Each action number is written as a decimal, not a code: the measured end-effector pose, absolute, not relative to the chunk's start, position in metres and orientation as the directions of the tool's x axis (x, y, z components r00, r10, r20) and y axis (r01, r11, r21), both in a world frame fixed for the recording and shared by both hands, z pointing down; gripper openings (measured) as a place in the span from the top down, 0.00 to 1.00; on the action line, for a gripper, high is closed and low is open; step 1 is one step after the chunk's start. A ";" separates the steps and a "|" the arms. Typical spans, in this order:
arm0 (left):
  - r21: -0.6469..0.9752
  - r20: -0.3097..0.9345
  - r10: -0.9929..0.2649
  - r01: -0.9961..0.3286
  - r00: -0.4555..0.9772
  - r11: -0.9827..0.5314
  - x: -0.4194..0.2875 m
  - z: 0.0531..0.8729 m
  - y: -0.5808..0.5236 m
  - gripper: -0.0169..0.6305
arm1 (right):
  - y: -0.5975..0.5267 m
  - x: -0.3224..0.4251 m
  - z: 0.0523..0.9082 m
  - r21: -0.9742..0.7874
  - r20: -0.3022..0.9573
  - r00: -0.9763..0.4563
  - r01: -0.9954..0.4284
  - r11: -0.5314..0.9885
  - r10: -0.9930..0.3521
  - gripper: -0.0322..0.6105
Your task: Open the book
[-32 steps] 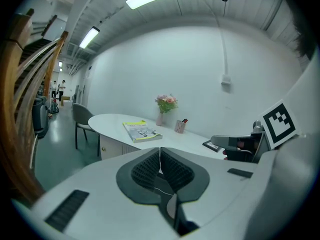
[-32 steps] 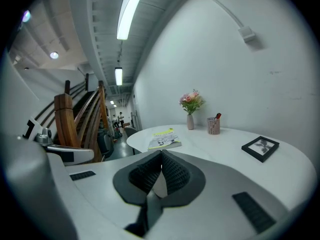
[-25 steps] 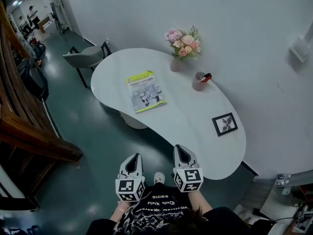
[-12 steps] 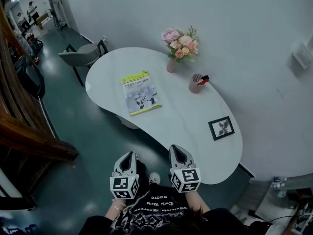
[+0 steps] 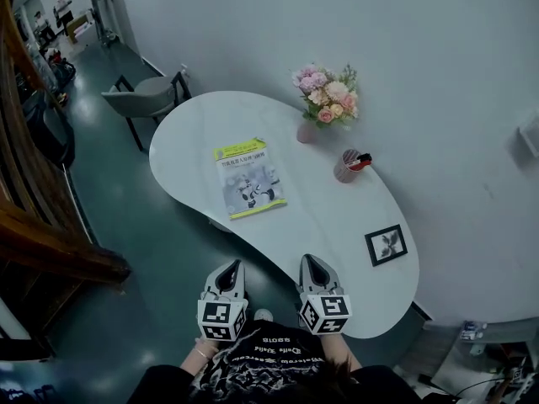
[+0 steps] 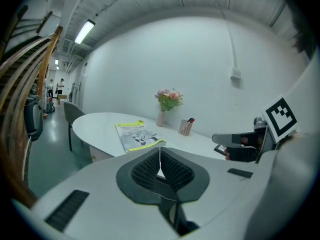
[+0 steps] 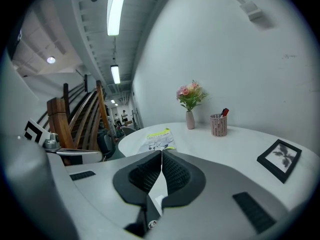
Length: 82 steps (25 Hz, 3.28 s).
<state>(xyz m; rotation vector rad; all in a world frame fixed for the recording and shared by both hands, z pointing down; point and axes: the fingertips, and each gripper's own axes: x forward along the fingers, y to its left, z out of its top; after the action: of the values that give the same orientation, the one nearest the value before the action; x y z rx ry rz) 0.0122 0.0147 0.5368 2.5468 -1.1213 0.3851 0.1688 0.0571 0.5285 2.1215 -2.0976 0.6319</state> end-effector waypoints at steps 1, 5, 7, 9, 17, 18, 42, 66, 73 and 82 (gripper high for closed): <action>0.188 0.372 -0.658 -0.748 0.654 -0.637 0.012 0.537 0.007 0.94 | 0.050 0.169 0.529 -0.221 0.352 -0.028 -0.974 -0.054 -0.936 0.91; 0.199 0.379 -0.654 -0.748 0.655 -0.634 0.010 0.539 -0.027 0.94 | 0.020 0.168 0.528 -0.223 0.360 -0.021 -0.973 -0.065 -0.933 0.91; 0.203 0.381 -0.648 -0.744 0.659 -0.636 0.011 0.539 -0.044 0.94 | 0.007 0.168 0.528 -0.218 0.367 -0.013 -0.973 -0.072 -0.930 0.91; 0.207 0.381 -0.642 -0.739 0.665 -0.641 0.011 0.539 -0.062 0.94 | -0.006 0.170 0.527 -0.217 0.372 0.004 -0.972 -0.091 -0.928 0.91; 0.202 0.368 -0.585 -0.677 0.722 -0.708 0.019 0.534 -0.126 0.94 | -0.053 0.186 0.527 -0.221 0.387 0.111 -0.953 -0.209 -0.915 0.90; 0.200 0.368 -0.580 -0.671 0.727 -0.714 0.017 0.534 -0.133 0.94 | -0.058 0.189 0.526 -0.223 0.381 0.133 -0.947 -0.230 -0.915 0.90; 0.189 0.408 -0.572 -0.679 0.712 -0.710 0.002 0.538 -0.205 0.94 | -0.129 0.196 0.568 -0.278 0.569 0.053 -0.927 -0.252 -0.821 0.77; 0.130 0.443 -0.663 -0.775 0.604 -0.619 -0.026 0.543 -0.208 0.94 | -0.156 0.202 0.623 -0.281 0.712 -0.047 -0.934 -0.223 -0.700 0.78; 0.109 0.445 -0.659 -0.767 0.607 -0.633 -0.018 0.543 -0.209 0.94 | -0.156 0.199 0.629 -0.230 0.739 -0.043 -0.954 -0.192 -0.672 0.82; 0.092 0.458 -0.652 -0.762 0.604 -0.641 -0.014 0.545 -0.213 0.94 | -0.157 0.204 0.637 -0.206 0.774 -0.023 -0.954 -0.218 -0.632 0.85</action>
<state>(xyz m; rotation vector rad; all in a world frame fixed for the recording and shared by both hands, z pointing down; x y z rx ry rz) -0.0145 -0.2129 0.5453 2.5546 -1.1549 0.5644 0.2038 -0.1567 0.6365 1.8708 -1.6554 1.1200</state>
